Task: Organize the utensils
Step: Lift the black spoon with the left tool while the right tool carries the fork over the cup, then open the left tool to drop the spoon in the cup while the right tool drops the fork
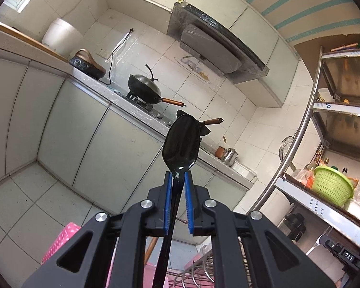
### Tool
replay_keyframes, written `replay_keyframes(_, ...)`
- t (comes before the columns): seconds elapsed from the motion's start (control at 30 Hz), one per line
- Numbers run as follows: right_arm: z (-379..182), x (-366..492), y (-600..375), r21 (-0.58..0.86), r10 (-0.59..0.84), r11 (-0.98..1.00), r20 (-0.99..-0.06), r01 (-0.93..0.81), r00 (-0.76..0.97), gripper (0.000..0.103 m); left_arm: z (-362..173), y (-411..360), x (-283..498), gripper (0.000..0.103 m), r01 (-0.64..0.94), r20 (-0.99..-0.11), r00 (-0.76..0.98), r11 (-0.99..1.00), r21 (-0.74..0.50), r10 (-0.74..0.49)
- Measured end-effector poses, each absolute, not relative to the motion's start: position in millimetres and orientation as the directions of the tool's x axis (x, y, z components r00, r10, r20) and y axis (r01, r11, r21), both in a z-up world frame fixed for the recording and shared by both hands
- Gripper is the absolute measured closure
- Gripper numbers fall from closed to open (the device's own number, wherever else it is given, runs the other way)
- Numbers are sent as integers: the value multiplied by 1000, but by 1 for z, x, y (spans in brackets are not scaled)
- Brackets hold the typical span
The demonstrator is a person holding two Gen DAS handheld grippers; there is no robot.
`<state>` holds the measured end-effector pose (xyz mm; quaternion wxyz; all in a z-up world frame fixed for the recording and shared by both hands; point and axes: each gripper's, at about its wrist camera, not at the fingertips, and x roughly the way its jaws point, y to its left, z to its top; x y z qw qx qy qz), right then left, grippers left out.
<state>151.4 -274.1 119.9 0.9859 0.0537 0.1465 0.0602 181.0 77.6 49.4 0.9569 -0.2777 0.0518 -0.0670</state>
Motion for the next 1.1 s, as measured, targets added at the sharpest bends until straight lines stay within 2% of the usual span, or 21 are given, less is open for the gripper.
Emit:
replay_keyframes(0.23, 94, 166, -265, 126, 148, 986, -356, -109, 923, 99, 27, 73, 183, 93, 80, -45, 992, 866, -494, -117)
replay_keyframes(0.3, 87, 167, -264, 137, 155, 984, -378, -110, 913, 99, 20, 72, 184, 93, 72, -67, 991, 873, -482, -118)
replay_keyframes(0.43, 75, 167, -269, 182, 175, 978, -416, -107, 892, 99, 5, 77, 178, 93, 85, -114, 979, 842, -533, -170)
replay_keyframes(0.87, 35, 178, -283, 334, 262, 939, -537, -84, 801, 99, -32, 72, 191, 95, 29, -403, 865, 832, -554, -298)
replay_keyframes(1.1, 35, 182, -285, 343, 265, 936, -547, -76, 794, 99, -35, 70, 198, 95, -9, -483, 826, 850, -526, -290)
